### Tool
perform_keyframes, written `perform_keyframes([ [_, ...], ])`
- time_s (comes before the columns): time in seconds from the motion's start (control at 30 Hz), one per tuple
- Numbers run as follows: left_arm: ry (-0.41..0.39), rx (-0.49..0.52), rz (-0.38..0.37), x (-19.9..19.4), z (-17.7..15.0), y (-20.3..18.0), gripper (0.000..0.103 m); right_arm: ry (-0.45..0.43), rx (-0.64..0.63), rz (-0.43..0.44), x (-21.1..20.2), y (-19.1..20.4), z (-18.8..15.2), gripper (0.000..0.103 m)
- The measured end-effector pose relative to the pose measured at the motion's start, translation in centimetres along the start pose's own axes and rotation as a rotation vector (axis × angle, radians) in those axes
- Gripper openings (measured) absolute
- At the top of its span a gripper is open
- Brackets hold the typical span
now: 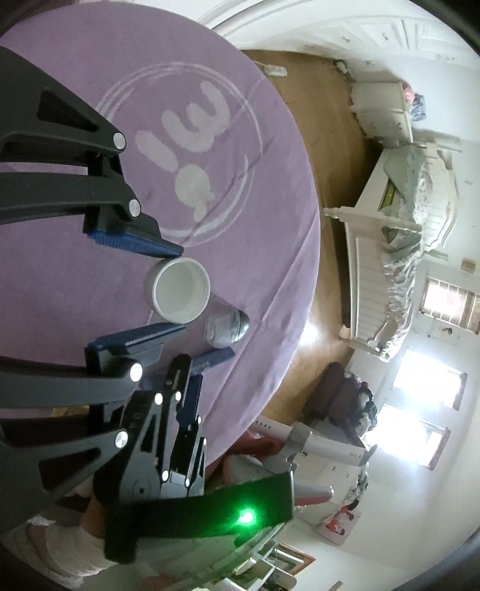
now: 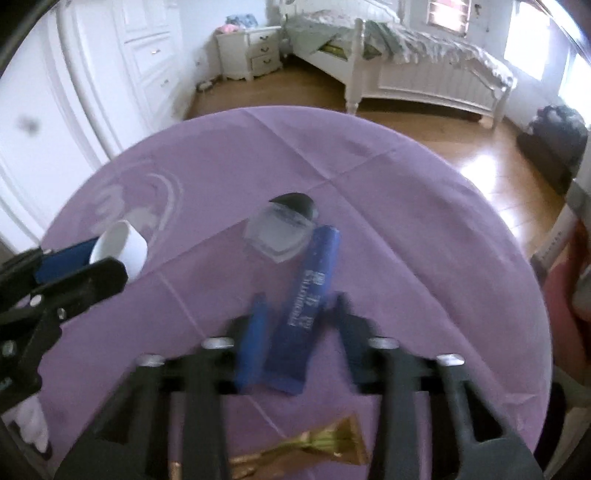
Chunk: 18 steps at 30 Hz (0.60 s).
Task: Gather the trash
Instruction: 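Grasp the blue tube with the right tool while the left tool grasps the white lid, then carry the white lid and blue tube in both tools over the black bin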
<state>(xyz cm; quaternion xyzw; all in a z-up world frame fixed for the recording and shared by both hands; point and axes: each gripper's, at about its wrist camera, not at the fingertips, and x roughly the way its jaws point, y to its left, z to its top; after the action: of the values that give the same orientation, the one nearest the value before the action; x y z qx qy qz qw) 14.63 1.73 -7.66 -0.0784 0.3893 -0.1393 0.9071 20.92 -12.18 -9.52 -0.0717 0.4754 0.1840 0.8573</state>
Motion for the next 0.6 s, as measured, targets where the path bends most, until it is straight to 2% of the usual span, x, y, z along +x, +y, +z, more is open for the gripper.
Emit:
perform_keyframes([
  [0.03, -0.001, 0.002, -0.004, 0.0, 0.0, -0.3, 0.036, 0.001, 0.0, -0.01, 0.0, 0.0, -0.2, 0.017],
  [0.1, -0.006, 0.006, -0.022, -0.2, -0.1, -0.9, 0.036, -0.008, 0.017, -0.011, -0.3, -0.2, -0.4, 0.014],
  [0.17, -0.014, 0.02, -0.032, -0.5, -0.2, -1.5, 0.036, -0.033, 0.065, 0.025, -1.3, -1.0, -0.9, 0.014],
  [0.23, -0.021, 0.027, -0.053, -0.8, -0.1, -2.3, 0.036, -0.078, 0.117, 0.071, -2.9, -2.1, -1.4, 0.014],
  [0.37, -0.031, 0.056, -0.1, -1.2, 0.2, -4.8, 0.036, -0.221, 0.283, 0.184, -8.4, -5.9, -4.6, 0.014],
  [0.5, -0.05, 0.124, -0.158, -1.3, 0.4, -9.7, 0.036, -0.323, 0.402, 0.19, -12.9, -9.9, -8.4, 0.014],
  [0.6, -0.055, 0.157, -0.213, -0.9, 0.6, -13.4, 0.036, -0.376, 0.471, 0.161, -15.7, -13.0, -11.2, 0.014],
])
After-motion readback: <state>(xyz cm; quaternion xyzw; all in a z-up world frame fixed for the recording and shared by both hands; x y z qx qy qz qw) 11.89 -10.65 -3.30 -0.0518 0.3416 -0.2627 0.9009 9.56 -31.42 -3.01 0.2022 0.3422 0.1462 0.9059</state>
